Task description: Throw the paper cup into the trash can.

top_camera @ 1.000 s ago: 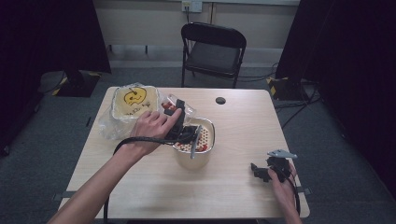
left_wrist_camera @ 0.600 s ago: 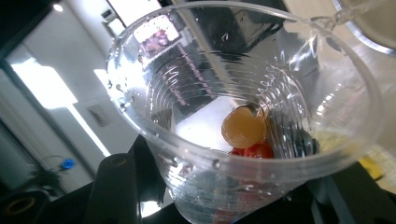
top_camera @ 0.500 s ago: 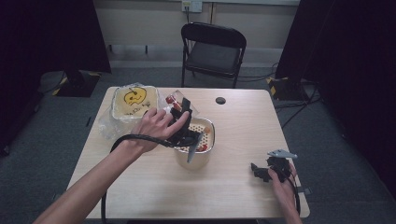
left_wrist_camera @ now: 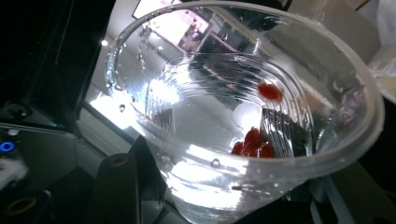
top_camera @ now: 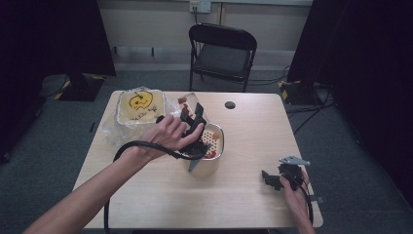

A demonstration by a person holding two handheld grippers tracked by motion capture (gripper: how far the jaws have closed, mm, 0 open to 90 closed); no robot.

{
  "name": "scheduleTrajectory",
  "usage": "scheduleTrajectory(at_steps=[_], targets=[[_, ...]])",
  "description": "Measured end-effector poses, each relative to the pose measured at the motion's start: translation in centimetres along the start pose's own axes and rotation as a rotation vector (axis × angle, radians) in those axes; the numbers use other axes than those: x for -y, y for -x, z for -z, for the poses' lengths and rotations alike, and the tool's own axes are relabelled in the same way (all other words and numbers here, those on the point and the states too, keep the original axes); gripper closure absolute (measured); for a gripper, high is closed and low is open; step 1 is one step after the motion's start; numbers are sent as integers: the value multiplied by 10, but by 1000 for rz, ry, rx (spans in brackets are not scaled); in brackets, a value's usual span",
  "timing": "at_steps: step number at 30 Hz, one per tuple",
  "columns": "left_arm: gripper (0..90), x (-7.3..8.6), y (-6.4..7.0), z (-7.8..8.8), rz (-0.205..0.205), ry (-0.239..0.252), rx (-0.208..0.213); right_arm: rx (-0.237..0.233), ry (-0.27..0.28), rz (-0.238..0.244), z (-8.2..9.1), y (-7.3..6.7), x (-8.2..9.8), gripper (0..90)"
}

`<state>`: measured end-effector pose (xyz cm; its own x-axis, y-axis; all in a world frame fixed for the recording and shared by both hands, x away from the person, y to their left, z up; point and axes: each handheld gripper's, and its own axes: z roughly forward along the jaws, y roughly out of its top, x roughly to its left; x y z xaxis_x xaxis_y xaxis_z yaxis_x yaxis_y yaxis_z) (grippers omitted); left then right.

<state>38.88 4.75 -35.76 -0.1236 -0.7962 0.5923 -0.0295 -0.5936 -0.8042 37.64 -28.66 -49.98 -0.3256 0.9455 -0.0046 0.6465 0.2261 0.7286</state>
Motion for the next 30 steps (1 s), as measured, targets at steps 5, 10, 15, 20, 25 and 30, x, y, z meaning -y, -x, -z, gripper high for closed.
scheduleTrajectory(at_steps=[5, 10, 15, 20, 25, 30], targets=[[460, 4, -2, -6, 80, -14, 50, -1, -1, -2, 0, 0, 0, 88], [461, 7, 0, -13, 325, 47, 163, 0, 0, -2, 0, 0, 0, 88], [466, 17, 4, -21, 587, 87, 291, -1, -1, 0, 0, 0, 0, 88], [472, 29, 15, -24, 863, 155, 401, -1, 0, 1, 0, 0, 0, 87], [472, 41, 19, -25, 1129, 235, 505, -1, 0, 5, 0, 0, 0, 86], [473, 68, 32, -29, 1639, 375, 589, -1, 0, 6, -1, 1, -1, 86]])
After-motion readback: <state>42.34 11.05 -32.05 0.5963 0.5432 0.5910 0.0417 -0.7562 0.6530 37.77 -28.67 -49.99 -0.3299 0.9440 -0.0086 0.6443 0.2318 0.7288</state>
